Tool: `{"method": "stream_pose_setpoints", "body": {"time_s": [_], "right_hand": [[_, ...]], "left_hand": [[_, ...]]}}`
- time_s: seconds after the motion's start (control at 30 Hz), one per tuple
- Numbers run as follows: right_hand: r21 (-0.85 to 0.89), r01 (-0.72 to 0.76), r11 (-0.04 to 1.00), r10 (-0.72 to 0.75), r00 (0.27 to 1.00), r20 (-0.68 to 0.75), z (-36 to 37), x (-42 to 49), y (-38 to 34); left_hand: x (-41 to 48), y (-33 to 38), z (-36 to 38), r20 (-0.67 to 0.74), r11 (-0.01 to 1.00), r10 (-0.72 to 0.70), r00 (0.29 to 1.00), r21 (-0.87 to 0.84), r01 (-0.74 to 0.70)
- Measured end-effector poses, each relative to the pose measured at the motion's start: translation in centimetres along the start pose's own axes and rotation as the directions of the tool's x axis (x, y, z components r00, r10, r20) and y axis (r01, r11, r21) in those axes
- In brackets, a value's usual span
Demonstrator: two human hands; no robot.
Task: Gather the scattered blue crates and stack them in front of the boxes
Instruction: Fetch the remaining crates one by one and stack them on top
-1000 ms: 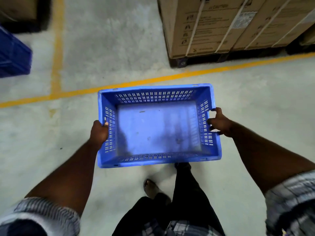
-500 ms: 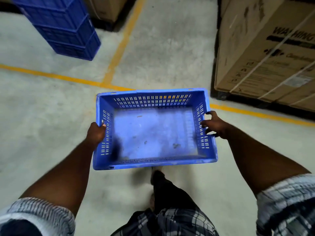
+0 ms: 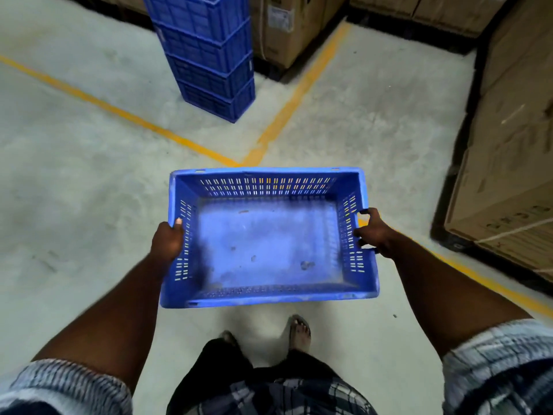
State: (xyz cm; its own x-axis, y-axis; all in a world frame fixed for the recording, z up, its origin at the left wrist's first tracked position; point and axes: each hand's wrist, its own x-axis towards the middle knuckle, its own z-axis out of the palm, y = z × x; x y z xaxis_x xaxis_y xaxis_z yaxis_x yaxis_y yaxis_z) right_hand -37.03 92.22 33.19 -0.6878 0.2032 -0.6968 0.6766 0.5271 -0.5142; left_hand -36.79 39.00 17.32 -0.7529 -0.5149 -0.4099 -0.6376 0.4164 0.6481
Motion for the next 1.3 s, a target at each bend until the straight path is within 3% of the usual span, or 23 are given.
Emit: {"method": "stream_pose_setpoints", "body": {"time_s": [0.13, 0.33, 0.63, 0.87, 1.03, 1.3], "right_hand": [[-0.051, 0.016, 0.999, -0.015, 1.000, 0.018, 4.3, 2.0, -8.0], [-0.081, 0.025, 0.996, -0.023, 0.999, 0.023, 11.7, 3.2, -19.8], [0.002, 0.075, 0.997, -0.075, 0.996, 0.056, 21.9, 5.4, -36.2], [0.022, 0.096, 0.995, -0.098, 0.991, 0.095, 28.0, 9.4, -46.3], [0.018, 0.086, 0.996, -0.088, 0.988, 0.128, 31.7, 13.1, -53.8], [0.047, 0.088, 0.995, -0.094, 0.982, 0.165, 35.8, 17.5, -65.9]], "left_hand": [[5.1, -1.2, -4.3, -0.017, 0.999, -0.046, 0.999, -0.022, 0.046], [11.8, 1.4, -12.8, -0.031, 1.000, -0.007, 1.000, -0.004, 0.007], [28.0, -1.6, -24.5, -0.043, 0.996, -0.047, 0.998, -0.084, 0.044], [34.7, -0.3, -31.9, -0.075, 0.987, -0.076, 0.994, -0.149, 0.064], [39.3, 3.2, -36.3, -0.028, 0.972, -0.050, 0.998, -0.231, 0.042], [49.2, 8.7, -42.3, -0.069, 0.975, -0.020, 0.997, -0.223, 0.004]]}}
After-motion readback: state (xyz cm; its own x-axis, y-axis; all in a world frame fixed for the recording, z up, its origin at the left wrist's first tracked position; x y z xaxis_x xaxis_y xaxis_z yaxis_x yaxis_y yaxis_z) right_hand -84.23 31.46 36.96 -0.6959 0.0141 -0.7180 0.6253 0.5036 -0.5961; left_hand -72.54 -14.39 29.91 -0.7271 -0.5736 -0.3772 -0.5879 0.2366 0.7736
